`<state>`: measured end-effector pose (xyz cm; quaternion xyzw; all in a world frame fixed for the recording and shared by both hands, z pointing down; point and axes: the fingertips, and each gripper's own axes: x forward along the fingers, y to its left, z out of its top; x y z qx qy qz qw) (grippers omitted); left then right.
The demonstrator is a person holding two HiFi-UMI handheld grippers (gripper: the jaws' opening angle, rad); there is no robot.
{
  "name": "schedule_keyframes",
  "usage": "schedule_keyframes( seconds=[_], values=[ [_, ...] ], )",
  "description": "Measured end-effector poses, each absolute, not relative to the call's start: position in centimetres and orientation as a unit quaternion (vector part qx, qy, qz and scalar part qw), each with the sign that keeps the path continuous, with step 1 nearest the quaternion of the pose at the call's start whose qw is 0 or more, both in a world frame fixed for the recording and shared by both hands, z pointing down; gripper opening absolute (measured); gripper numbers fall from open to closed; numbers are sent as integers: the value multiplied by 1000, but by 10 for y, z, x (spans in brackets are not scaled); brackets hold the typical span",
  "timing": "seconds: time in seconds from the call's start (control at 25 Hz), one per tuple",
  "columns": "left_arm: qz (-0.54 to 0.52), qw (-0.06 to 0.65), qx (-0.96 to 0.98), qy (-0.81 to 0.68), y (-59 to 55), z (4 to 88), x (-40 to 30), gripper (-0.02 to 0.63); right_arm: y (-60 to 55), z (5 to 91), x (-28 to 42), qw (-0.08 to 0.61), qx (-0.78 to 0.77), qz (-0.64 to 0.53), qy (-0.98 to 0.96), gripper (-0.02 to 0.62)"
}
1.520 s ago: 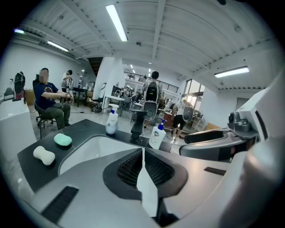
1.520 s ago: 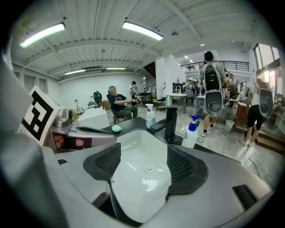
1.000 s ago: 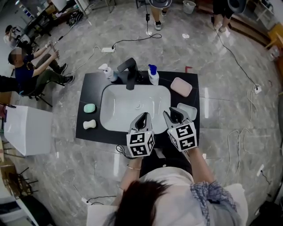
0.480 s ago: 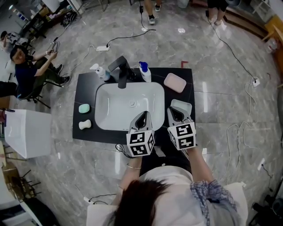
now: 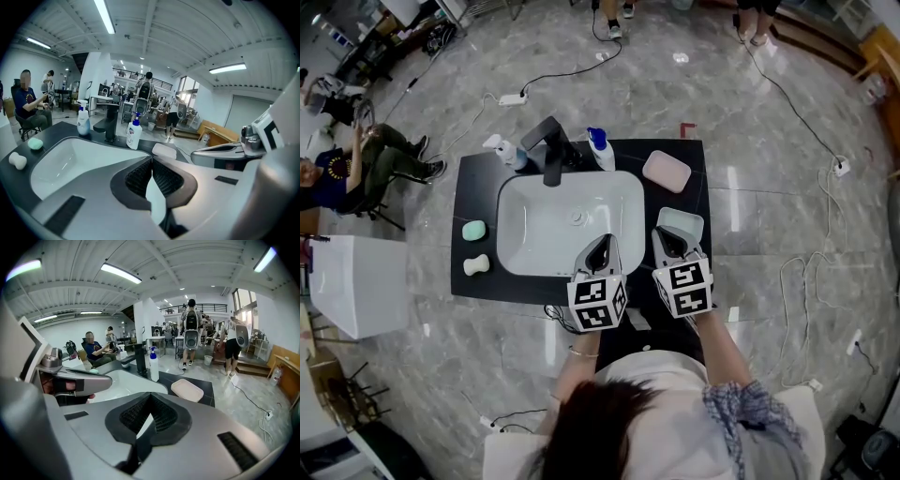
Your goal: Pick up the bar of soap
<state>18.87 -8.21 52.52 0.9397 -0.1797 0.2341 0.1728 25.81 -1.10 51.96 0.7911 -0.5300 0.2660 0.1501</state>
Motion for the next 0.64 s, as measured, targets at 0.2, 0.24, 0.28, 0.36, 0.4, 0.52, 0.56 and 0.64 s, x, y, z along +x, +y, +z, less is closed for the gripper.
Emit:
schedule_keyframes(
  seconds=[0.2, 0.24, 0.28, 0.36, 0.4, 0.52, 0.56, 0.64],
  values=[
    [241, 179, 937, -179, -81, 532, 188, 11, -12, 522, 261, 151, 794, 264, -527, 12],
    [243, 181, 936, -178, -79, 534, 187, 11, -11, 523, 261, 153, 793, 266, -526, 12],
    [245, 182, 936, -176, -78, 536, 187, 11, -11, 524, 261, 154, 793, 268, -525, 12],
    [247, 182, 936, -174, -76, 538, 188, 11, -10, 527, 261, 154, 792, 272, -524, 12],
    [247, 182, 936, -172, -76, 539, 189, 11, -9, 528, 261, 153, 792, 273, -524, 12],
    [247, 185, 936, -168, -74, 539, 191, 11, -9, 531, 261, 146, 791, 279, -525, 12],
    [246, 185, 937, -166, -74, 539, 192, 11, -9, 532, 261, 144, 790, 282, -525, 12],
    [247, 184, 938, -163, -72, 538, 194, 11, -7, 534, 261, 141, 790, 286, -524, 12]
  ],
)
